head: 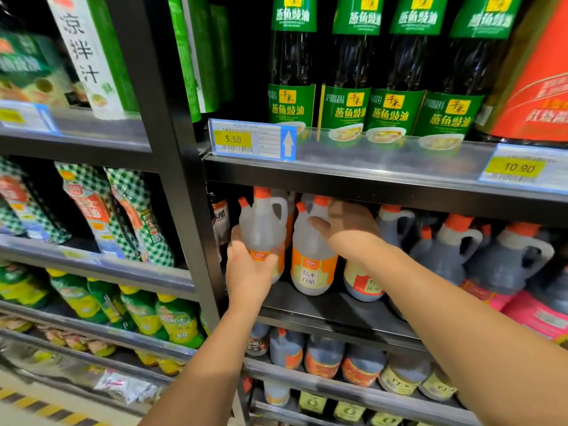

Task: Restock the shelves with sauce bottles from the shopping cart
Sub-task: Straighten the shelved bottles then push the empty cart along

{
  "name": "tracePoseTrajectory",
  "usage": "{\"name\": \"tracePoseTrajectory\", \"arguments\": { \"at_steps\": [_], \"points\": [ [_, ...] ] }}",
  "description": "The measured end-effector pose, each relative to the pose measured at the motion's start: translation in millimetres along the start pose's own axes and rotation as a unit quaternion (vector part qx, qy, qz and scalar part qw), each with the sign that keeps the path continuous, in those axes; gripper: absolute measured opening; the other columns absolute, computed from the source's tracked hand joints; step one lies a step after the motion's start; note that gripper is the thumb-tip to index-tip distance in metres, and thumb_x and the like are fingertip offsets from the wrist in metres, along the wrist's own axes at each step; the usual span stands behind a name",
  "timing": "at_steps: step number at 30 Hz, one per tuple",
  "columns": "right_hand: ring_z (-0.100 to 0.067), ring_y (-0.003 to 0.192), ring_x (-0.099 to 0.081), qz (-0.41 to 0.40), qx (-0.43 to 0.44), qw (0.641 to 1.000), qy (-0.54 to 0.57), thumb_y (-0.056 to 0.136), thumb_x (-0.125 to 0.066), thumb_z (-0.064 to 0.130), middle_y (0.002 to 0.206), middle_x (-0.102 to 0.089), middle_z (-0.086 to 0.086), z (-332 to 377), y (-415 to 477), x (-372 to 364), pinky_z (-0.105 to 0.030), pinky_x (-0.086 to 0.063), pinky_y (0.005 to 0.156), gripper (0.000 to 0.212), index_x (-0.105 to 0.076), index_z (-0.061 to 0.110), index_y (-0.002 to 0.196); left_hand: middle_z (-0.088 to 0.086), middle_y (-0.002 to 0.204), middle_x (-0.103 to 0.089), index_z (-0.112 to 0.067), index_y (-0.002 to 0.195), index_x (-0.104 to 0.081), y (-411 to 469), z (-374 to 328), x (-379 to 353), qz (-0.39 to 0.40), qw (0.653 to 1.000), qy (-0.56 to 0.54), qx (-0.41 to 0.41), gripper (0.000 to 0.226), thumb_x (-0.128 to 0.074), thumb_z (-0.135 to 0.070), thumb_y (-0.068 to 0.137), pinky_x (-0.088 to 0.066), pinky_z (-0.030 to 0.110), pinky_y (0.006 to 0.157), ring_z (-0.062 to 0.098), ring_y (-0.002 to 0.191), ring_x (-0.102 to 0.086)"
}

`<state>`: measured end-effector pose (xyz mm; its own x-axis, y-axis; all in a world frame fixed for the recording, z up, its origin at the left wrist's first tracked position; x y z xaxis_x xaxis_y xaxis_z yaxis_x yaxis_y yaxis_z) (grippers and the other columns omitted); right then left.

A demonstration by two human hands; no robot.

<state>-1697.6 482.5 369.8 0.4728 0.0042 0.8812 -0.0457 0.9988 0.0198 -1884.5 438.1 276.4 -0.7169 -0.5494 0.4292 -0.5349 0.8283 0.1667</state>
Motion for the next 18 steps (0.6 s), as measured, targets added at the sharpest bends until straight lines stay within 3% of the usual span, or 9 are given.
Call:
{"name": "tracePoseTrajectory", "arguments": {
  "at_steps": [8,13,18],
  "points": [
    [-0.028,0.114,-0.053,-0.005,0.004,1.000,0.013,0.098,-0.046,0.052,0.125,-0.056,-0.012,2,-2,-1,-0.028,-0.034,0.082,0.054,-0.052,0.009,0.130,0.008,0.112,-0.057,-0.014,0.113,-0.048,-2,2,-1,0.013,1.000,-0.009,-0.006,0.048,-0.076,-0.035,0.081,-0.053,0.047,0.086,0.027,0.103,-0.059],
    [-0.028,0.112,-0.055,-0.022,0.035,0.999,-0.027,0.097,-0.045,0.053,0.119,-0.059,-0.010,6,-7,2,-0.031,-0.040,0.088,0.052,-0.055,0.010,0.125,0.004,0.112,-0.057,-0.017,0.112,-0.047,-7,4,1,0.019,0.999,-0.023,-0.036,0.048,-0.077,-0.038,0.080,-0.052,0.036,0.082,0.020,0.101,-0.058],
    [-0.028,0.114,-0.055,-0.013,0.033,0.999,-0.022,0.097,-0.044,0.054,0.122,-0.058,-0.011,5,-7,-1,-0.033,-0.041,0.093,0.054,-0.054,0.010,0.127,0.003,0.111,-0.053,-0.018,0.109,-0.045,-10,3,0,0.021,0.999,-0.035,-0.037,0.049,-0.076,-0.042,0.081,-0.040,0.021,0.065,0.016,0.096,-0.056]
  ]
}}
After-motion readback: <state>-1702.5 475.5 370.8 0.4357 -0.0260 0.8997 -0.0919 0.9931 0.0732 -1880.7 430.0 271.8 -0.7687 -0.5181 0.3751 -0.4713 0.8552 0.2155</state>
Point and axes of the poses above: each hand's wrist, its own y-axis towards the middle knuckle, its own x-axis out of the back of the hand, z = x × y, the point moved 7 cm from there along y, towards the middle knuckle
